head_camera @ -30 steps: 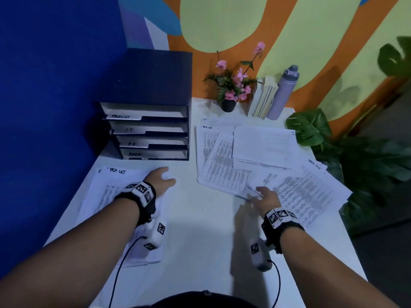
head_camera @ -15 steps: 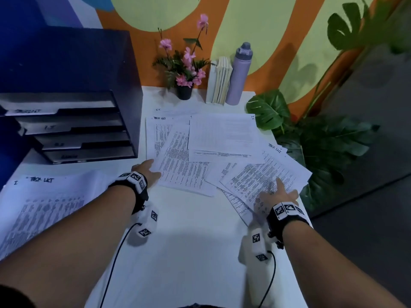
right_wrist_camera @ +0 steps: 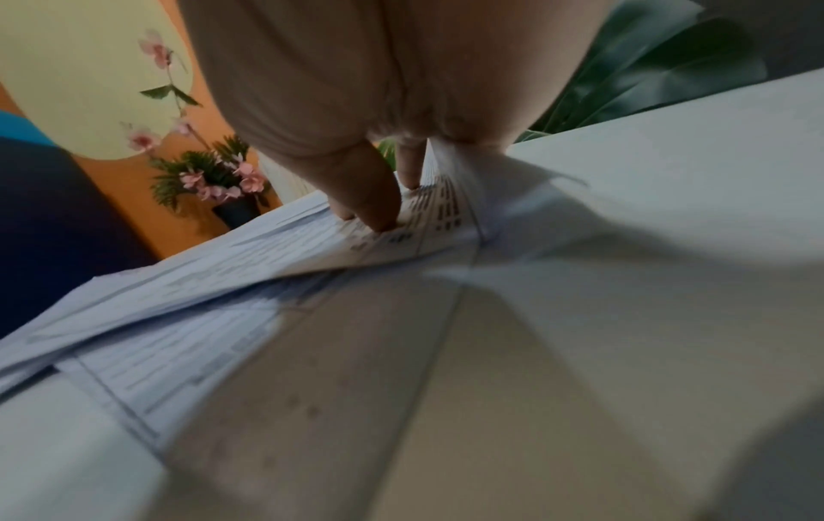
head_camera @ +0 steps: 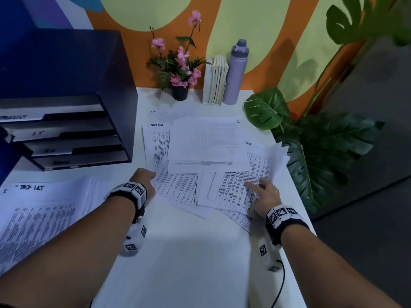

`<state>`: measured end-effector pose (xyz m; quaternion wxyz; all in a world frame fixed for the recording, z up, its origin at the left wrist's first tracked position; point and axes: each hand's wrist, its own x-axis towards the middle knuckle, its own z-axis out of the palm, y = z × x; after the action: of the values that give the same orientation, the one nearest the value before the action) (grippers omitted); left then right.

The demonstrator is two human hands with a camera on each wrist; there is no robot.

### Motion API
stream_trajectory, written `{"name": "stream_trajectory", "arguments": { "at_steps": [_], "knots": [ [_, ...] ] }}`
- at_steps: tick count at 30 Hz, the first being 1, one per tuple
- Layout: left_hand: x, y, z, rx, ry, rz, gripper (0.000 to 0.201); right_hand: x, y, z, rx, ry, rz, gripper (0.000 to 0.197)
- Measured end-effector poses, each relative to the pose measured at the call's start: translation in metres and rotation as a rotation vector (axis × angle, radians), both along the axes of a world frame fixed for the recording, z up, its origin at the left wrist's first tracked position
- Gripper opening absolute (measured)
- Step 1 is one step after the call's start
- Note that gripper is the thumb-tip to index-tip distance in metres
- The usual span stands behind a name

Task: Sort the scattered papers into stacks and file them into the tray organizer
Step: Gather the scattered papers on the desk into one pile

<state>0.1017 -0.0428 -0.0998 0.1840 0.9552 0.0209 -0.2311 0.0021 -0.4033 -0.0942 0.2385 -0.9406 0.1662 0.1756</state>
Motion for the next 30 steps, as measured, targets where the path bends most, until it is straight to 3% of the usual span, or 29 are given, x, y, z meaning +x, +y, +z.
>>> {"name": "stream_trajectory", "arguments": {
  "at_steps": [3, 6, 8, 10, 13, 18, 20, 23, 26, 30],
  "knots": [
    [-0.021, 0.005, 0.005, 0.072, 0.0, -0.041, 0.041, -0.012, 0.006, 0.003, -0.036, 0.034, 0.088, 0.083],
    [-0.043, 0.011, 0.014, 0.123, 0.132, -0.095, 0.028, -0.03, 0.012, 0.004, -0.064, 0.045, 0.181, 0.088],
    [-0.064, 0.016, 0.016, 0.134, 0.115, -0.084, 0.058, -0.043, 0.016, 0.005, -0.067, 0.035, 0.22, 0.087],
    [-0.089, 0.017, 0.021, 0.088, 0.121, -0.035, 0.067, -0.056, 0.022, 0.008, -0.062, 0.005, 0.238, 0.081],
    [-0.121, 0.019, 0.025, 0.067, 0.167, -0.023, 0.055, -0.077, 0.028, 0.012, -0.071, -0.03, 0.256, 0.069],
    [-0.152, 0.019, 0.038, 0.192, 0.31, -0.36, 0.009, -0.094, 0.026, 0.011, -0.123, -0.026, 0.286, 0.068],
    [-0.154, 0.016, 0.042, 0.179, 0.228, -0.304, 0.013, -0.094, 0.024, 0.016, -0.105, 0.007, 0.274, 0.07],
    [-0.145, 0.015, 0.042, 0.049, -0.025, -0.134, 0.022, -0.087, 0.021, 0.025, 0.012, -0.059, 0.163, 0.079],
    [-0.136, 0.013, 0.033, 0.094, 0.101, -0.17, 0.068, -0.079, 0.023, 0.035, 0.136, -0.206, -0.043, 0.071],
    [-0.143, -0.006, 0.031, 0.178, 0.2, -0.232, 0.071, -0.067, 0.025, 0.039, 0.18, -0.107, -0.3, 0.06]
  ]
}}
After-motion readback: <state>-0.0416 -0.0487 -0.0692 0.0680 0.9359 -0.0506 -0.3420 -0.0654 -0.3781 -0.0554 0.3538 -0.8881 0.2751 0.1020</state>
